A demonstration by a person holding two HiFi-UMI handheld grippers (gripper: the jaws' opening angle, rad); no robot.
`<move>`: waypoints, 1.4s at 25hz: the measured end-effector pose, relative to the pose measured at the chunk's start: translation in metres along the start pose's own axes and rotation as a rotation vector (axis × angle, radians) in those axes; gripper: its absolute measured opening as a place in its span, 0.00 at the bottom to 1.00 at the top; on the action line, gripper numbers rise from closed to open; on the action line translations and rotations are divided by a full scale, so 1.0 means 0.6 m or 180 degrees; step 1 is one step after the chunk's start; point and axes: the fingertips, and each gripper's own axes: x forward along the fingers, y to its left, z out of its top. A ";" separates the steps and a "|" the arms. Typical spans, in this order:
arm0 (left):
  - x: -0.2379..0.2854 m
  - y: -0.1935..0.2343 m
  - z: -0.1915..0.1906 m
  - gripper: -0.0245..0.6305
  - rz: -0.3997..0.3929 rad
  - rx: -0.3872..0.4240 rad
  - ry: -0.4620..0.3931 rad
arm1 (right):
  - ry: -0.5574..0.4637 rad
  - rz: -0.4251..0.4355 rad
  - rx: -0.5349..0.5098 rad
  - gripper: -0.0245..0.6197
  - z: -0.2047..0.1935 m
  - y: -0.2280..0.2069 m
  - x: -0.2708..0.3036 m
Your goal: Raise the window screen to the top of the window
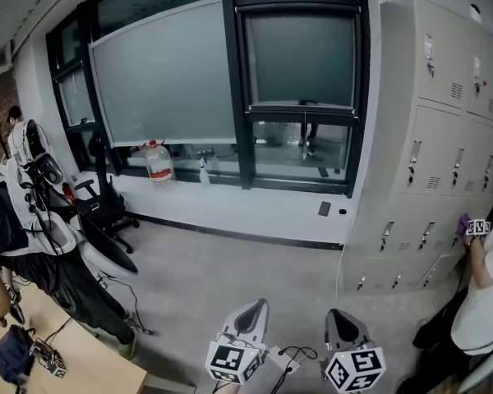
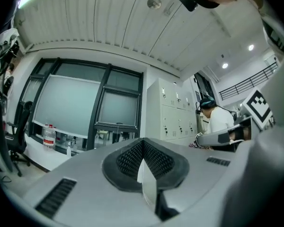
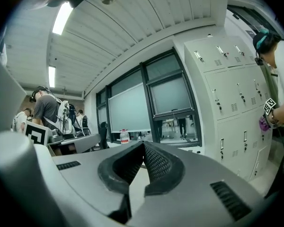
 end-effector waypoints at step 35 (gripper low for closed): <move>0.869 0.428 -0.042 0.04 -0.0149 -0.0109 -0.0168 | 0.0073 -0.0139 0.0117 0.05 0.117 -0.418 0.874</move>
